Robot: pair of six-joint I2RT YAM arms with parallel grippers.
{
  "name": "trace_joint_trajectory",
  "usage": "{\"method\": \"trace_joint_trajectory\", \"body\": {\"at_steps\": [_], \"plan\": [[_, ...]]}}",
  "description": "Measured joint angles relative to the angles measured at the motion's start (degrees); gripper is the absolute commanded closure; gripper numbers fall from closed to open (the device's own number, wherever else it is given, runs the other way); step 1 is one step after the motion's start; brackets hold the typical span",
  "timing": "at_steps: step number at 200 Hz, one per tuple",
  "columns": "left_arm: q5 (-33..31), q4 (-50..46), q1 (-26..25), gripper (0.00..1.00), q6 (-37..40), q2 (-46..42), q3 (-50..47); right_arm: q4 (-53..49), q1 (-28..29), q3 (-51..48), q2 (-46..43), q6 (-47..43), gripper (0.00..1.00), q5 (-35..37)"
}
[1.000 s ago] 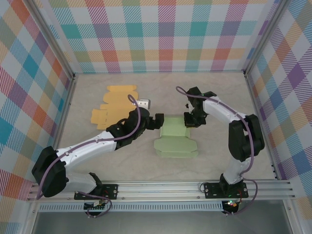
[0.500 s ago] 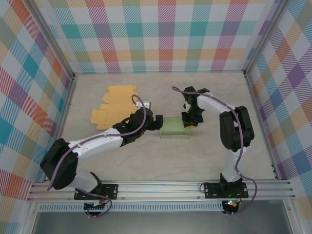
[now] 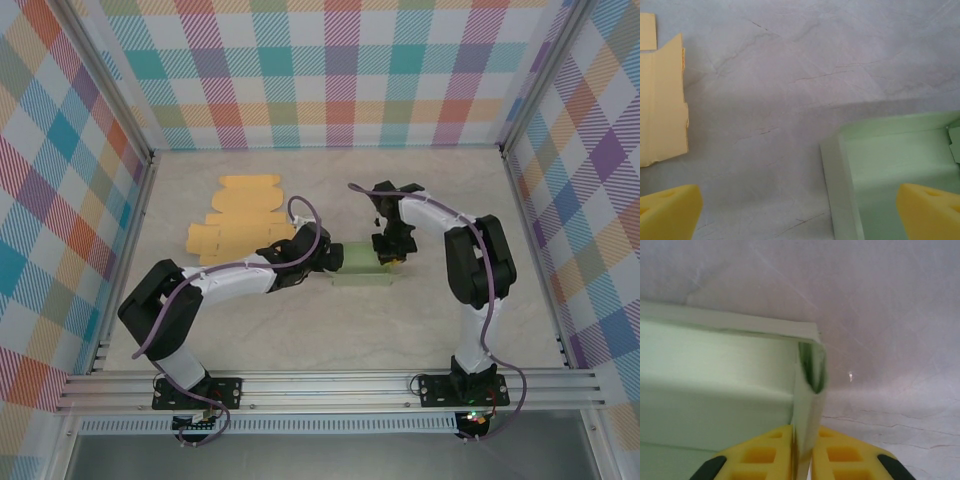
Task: Fold the paper box
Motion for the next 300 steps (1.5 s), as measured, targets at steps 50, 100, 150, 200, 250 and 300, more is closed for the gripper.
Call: {"method": "trace_joint_trajectory", "body": {"at_steps": [50,100,150,200,250,300], "plan": [[-4.04,0.13,1.03,0.02,-2.36,-2.67,-2.89,-1.77,2.6,2.08,2.14,0.83,0.93,5.33],[-9.99,0.22,2.58,0.01,-2.8,-10.93,-7.34,-7.41,7.3,7.8,7.23,4.68,0.94,15.37],[-16.37,-0.07,2.62,0.01,-2.8,-17.57,-10.03,-11.52,10.43,11.8,12.35,9.29,0.92,26.32],[-18.45,-0.26,2.8,0.0,-2.8,-18.75,-10.23,-10.93,10.27,10.86,14.45,10.69,0.72,30.42],[-18.71,-0.59,2.82,0.0,-2.75,-18.82,-10.38,-7.69,9.57,6.88,9.77,10.45,0.44,28.55],[-18.51,-3.08,2.84,0.02,-2.27,-19.1,-10.25,-4.52,9.64,7.02,4.96,8.7,0.2,23.61]]}}
